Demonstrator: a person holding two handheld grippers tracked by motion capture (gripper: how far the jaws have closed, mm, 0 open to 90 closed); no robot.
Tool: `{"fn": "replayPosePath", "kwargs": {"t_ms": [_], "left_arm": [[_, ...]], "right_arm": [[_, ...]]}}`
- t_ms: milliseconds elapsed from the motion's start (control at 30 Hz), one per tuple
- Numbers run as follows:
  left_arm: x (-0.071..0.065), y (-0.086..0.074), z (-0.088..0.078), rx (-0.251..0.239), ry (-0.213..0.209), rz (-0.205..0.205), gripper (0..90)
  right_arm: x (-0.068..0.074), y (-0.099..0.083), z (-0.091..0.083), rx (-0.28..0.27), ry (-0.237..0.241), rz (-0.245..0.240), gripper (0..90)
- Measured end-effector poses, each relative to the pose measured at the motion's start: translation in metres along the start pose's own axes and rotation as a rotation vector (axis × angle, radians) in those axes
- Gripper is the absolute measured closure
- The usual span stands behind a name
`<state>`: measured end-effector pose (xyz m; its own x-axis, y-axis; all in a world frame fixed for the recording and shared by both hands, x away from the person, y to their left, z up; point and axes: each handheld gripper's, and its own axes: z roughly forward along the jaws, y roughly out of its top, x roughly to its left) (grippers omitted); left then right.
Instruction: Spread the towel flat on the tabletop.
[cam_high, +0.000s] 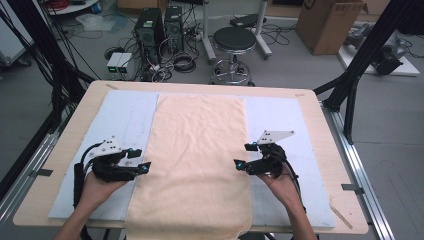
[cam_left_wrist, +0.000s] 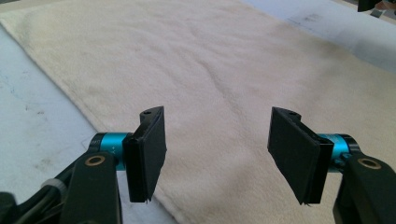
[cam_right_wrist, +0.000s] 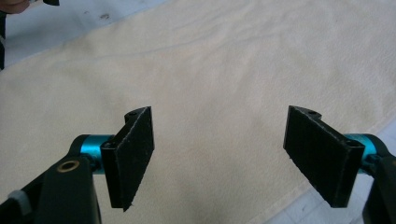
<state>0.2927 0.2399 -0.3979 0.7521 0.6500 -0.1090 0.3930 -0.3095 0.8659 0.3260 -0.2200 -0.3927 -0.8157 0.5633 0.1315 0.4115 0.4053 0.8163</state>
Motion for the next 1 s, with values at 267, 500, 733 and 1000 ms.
{"fn": "replayPosePath", "kwargs": {"t_ms": [267,500,733,1000], "left_arm": [[0.005,0.013,0.005,-0.007,-0.003,0.000,37.2],[0.012,0.028,0.008,-0.009,-0.002,-0.002,37.3],[0.018,0.034,0.011,-0.012,0.006,-0.005,37.6],[0.022,0.037,0.013,-0.013,0.004,-0.004,37.5]], "right_arm": [[-0.004,0.013,0.002,0.007,0.011,-0.008,23.6],[-0.008,0.020,0.007,0.012,0.012,-0.018,23.6],[-0.012,0.023,0.009,0.017,0.010,-0.019,23.5],[-0.014,0.031,0.009,0.008,0.007,-0.029,23.2]]}}
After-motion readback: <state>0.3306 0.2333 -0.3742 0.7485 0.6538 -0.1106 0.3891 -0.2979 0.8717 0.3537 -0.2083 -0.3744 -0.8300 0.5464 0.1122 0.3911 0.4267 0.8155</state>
